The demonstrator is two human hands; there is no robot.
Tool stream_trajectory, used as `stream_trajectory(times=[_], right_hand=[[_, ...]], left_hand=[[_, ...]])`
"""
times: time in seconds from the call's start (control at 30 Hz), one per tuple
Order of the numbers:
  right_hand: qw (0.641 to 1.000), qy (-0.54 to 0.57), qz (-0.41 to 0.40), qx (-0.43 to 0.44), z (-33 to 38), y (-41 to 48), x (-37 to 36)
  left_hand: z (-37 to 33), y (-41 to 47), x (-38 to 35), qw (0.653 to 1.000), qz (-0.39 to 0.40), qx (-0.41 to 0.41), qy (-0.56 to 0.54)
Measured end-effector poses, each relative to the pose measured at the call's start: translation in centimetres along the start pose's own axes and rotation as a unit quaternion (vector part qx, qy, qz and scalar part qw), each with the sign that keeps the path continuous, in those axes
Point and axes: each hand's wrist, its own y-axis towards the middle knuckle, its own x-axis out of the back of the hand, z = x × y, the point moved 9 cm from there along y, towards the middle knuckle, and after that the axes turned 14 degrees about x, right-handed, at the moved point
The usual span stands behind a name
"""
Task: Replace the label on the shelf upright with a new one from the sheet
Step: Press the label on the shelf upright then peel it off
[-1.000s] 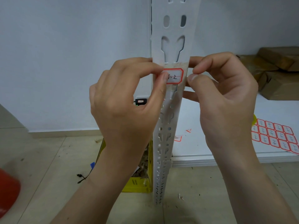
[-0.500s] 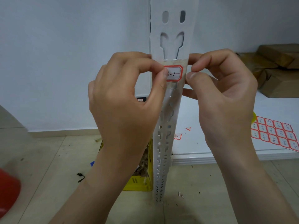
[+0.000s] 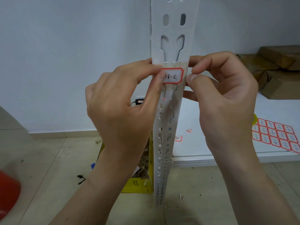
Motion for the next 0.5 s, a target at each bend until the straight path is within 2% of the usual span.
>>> stream_trajectory(times=[0.5], right_hand=[[1.0,-0.013,-0.002,-0.009,0.08,-0.12,-0.1]], left_hand=[[0.32,0.28,0.06,1.0,0.007,0.027,-0.011]])
